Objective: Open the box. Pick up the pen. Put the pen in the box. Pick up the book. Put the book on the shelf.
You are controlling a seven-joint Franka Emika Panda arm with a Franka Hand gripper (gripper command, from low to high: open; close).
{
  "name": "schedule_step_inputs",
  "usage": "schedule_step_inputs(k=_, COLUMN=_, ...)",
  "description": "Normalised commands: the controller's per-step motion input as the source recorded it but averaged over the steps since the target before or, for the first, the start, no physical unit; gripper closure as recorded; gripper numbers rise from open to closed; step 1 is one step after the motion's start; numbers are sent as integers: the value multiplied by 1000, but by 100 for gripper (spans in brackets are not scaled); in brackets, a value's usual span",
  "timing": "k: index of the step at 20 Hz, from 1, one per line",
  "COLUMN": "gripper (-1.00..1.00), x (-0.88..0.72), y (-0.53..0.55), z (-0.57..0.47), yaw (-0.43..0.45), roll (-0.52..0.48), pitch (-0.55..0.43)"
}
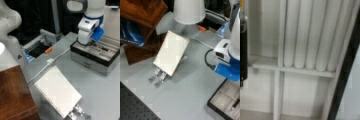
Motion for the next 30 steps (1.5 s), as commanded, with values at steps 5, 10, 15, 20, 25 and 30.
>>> schedule_step_inputs(k=5, gripper=-100, x=202, y=-506, z=221, yaw=263, roll=-163, pitch=145)
schedule_step_inputs(k=10, gripper=-100, x=201, y=-394, z=176, yaw=210, roll=-407, pitch=81)
schedule_step_inputs(k=15, gripper=-100, x=131, y=-248, z=76, yaw=191, roll=-439, pitch=121)
schedule_step_inputs(k=20, gripper=-100, x=103, y=-323, z=-10, yaw=86, roll=-441, pitch=172)
schedule_step_inputs(k=25, gripper=-100, x=25, y=-423, z=-57, yaw=55, roll=-441, pitch=156)
schedule_step_inputs(k=30, gripper=-100, x=-29, y=-200, z=-120, yaw=70, roll=-394, pitch=38)
